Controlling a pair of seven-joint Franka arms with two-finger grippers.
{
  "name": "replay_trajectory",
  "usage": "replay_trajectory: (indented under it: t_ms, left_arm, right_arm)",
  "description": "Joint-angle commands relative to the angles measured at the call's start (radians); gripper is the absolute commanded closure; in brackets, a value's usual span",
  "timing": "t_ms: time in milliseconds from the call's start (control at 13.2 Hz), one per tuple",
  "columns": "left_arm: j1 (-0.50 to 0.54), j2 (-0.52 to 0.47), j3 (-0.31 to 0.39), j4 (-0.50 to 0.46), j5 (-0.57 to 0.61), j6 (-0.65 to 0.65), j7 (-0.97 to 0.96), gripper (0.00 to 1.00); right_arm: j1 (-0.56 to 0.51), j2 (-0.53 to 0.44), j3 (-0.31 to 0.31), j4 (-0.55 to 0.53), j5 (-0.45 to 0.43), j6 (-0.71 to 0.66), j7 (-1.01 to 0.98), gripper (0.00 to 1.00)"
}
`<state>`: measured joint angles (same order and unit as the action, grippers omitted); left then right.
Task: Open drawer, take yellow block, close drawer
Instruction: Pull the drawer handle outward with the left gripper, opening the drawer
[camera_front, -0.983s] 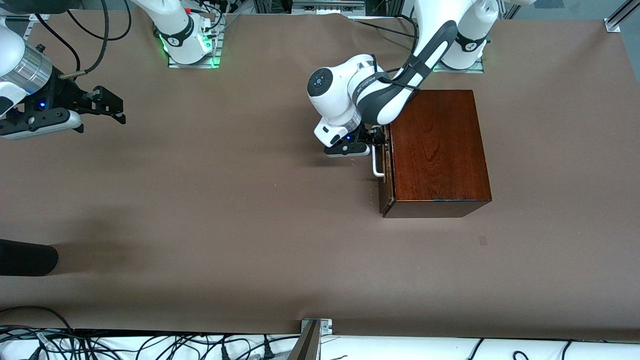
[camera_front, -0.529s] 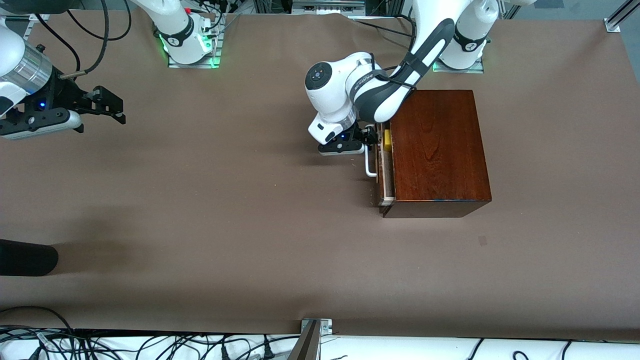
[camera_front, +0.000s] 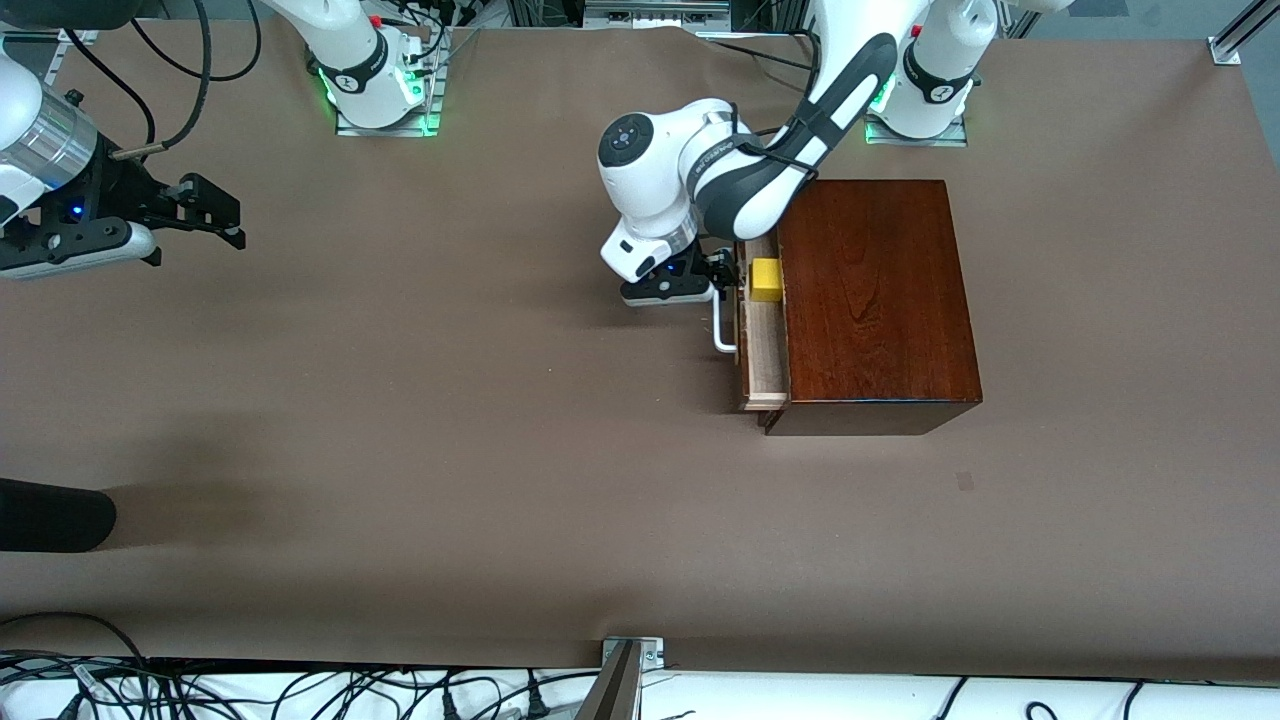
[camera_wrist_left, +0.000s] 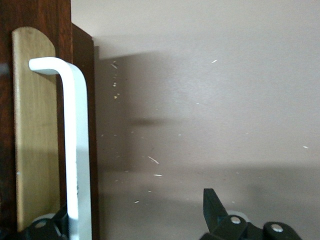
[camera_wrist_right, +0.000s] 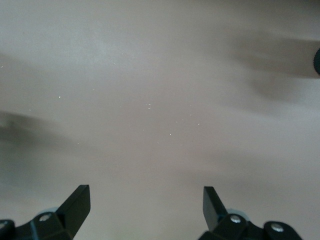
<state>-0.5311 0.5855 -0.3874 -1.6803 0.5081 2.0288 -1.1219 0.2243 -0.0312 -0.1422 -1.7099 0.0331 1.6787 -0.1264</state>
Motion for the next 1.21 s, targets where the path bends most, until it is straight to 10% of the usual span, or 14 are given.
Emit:
replay_trajectory:
  t_ms: [0,908,1134]
  left_arm:
    - [-0.027,0.071,-0.01,0.096,-0.023,0.097,0.013,0.0]
    - [-0.015,0.005,-0.047,0.373,-0.103,-0.48,0.256,0.0]
    - [0.118,-0.1,-0.044,0.421,-0.198,-0.554,0.469,0.0]
  right_arm:
    - [-0.006,0.007,0.004,0.018,-0.012,-0.017,0.004,0.0]
    - [-0.006,0.011,0.003,0.018,-0.013,-0.017,0.002,0.0]
    - [-0.006,0.011,0.003,0.018,-0.012,-0.017,-0.001,0.0]
